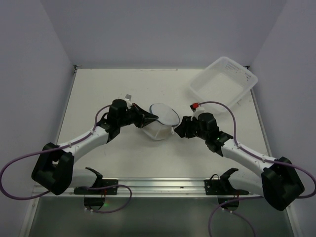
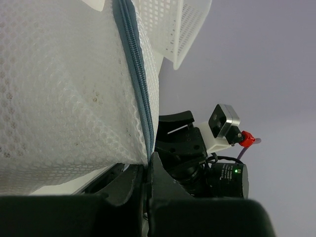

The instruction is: Unzip the laundry bag and remove the bra

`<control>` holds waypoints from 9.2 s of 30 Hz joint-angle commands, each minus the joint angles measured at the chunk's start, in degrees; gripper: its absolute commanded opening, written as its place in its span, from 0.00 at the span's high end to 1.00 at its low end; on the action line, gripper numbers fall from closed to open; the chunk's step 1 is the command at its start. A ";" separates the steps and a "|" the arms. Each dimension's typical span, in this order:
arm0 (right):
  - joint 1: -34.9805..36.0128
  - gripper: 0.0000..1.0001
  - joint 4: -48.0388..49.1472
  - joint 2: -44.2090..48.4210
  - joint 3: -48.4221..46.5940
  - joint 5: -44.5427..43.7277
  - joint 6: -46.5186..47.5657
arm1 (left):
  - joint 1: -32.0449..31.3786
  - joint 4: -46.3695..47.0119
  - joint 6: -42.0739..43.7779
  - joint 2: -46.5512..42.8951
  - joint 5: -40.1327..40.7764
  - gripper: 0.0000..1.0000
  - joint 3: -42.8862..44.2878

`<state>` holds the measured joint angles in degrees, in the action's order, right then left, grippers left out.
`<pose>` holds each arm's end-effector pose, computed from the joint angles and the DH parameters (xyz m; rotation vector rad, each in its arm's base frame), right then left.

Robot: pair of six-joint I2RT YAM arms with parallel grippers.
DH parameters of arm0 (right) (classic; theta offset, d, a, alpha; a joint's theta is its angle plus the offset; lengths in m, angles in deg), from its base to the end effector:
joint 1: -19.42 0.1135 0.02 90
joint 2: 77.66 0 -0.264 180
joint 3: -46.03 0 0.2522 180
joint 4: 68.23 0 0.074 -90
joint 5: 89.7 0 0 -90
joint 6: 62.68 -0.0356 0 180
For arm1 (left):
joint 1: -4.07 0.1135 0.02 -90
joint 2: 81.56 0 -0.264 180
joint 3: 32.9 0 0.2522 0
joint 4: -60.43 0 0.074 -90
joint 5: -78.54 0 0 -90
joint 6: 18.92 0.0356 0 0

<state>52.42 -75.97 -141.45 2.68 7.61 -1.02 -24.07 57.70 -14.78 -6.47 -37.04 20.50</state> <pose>0.1955 0.1324 0.2107 -0.1698 2.1479 0.7758 0.2423 -0.1470 0.2315 -0.8439 2.2523 -1.5800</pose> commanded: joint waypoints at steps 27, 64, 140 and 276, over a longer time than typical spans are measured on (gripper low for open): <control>-2.40 1.00 4.97 -1.25 -2.68 0.34 13.22 | 1.86 -2.58 6.05 -3.28 -5.88 1.00 -4.04; 14.20 1.00 1.01 -16.81 -18.23 -1.25 -9.72 | 0.63 -9.53 21.44 4.88 0.88 0.26 5.54; -5.23 1.00 -12.71 -11.61 -19.64 14.12 -1.09 | 12.49 -29.31 50.10 12.08 -5.44 0.86 22.57; -1.25 0.05 -17.36 -19.37 -21.34 -16.54 -11.65 | 2.92 -9.88 41.57 -9.96 19.69 1.00 -8.96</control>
<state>56.24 -93.14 -164.69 -24.59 -6.22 -11.29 -20.88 47.60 25.72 -14.69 -19.41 11.93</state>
